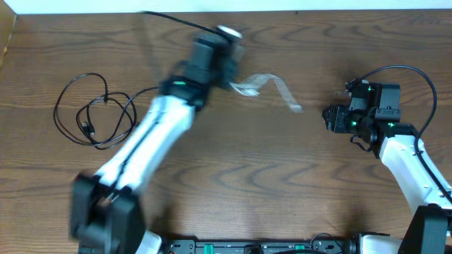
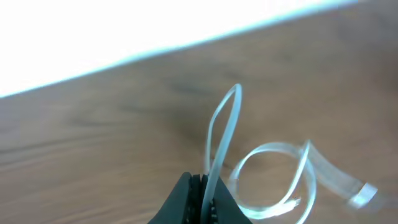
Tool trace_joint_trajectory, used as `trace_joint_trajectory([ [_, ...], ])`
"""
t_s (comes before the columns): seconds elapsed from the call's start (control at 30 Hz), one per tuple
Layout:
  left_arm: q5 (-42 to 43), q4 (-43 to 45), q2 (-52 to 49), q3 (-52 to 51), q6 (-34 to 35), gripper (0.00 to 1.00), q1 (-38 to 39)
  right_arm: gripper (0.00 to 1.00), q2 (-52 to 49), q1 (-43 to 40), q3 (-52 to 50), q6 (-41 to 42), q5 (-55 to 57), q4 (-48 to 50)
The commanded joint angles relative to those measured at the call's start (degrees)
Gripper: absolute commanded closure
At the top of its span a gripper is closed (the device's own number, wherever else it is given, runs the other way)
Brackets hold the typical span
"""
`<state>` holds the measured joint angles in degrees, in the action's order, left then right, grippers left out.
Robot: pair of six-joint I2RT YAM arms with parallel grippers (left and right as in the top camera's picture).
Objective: Untangle cables
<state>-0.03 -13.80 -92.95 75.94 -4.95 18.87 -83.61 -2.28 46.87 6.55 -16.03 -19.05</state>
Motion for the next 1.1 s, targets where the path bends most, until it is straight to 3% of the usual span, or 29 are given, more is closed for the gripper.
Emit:
trace_joint_trajectory([
  [0.0, -3.45, -3.89, 8.63, 0.37, -0.59, 0.93, -9.84, 0.42, 0.24, 0.09, 0.15, 0.24, 0.07, -0.04],
  [0.17, -3.43, -10.03, 14.1, 0.35, -0.37, 0.93, -22.1, 0.42, 0.24, 0.09, 0.15, 0.24, 0.07, 0.2],
  [0.2, -3.39, -11.85, 14.23, 0.35, -0.33, 0.88, -24.04, 0.42, 0.24, 0.09, 0.15, 0.24, 0.07, 0.42],
  [0.23, -3.06, -13.31, 14.19, 0.35, -0.09, 0.64, -25.11, 0.42, 0.24, 0.09, 0.15, 0.24, 0.07, 0.46],
  [0.27, -1.84, -15.32, 13.94, 0.35, 0.13, 0.17, -26.03, 0.42, 0.24, 0.09, 0.15, 0.26, 0.07, 0.44],
  [0.3, -0.55, -17.42, 13.55, 0.35, 0.13, 0.05, -26.45, 0.42, 0.24, 0.09, 0.15, 0.26, 0.04, 0.37],
  [0.53, -0.42, -23.34, 10.71, 0.35, 0.31, 0.05, -26.47, 0.42, 0.24, 0.09, 0.15, 0.26, 0.04, 0.37],
  [0.77, -0.44, -29.7, 6.84, 0.35, 6.8, 0.04, -26.47, 0.43, 0.24, -0.31, 0.15, 0.28, 3.87, 6.47],
  [0.8, -0.44, -31.32, 5.99, 0.35, 6.78, 0.04, -26.47, 0.28, 0.24, -0.52, 0.15, 0.31, 5.95, 7.8],
  [0.83, -0.48, -32.61, 5.46, 0.35, 6.78, 0.04, -26.47, 0.01, 0.26, -0.92, 0.17, 1.18, 9.09, 9.22],
  [0.93, -0.61, -42.23, 4.5, 0.35, 8.17, 0.04, -26.51, 0.01, 0.68, -3.23, 0.17, 4.15, 13.9, 7.37],
  [1.07, -0.59, -50.1, 5.18, 0.13, 8.26, 0.04, -26.62, 0.01, 6.05, -8.72, 0.17, 4.13, 13.09, -7.21],
])
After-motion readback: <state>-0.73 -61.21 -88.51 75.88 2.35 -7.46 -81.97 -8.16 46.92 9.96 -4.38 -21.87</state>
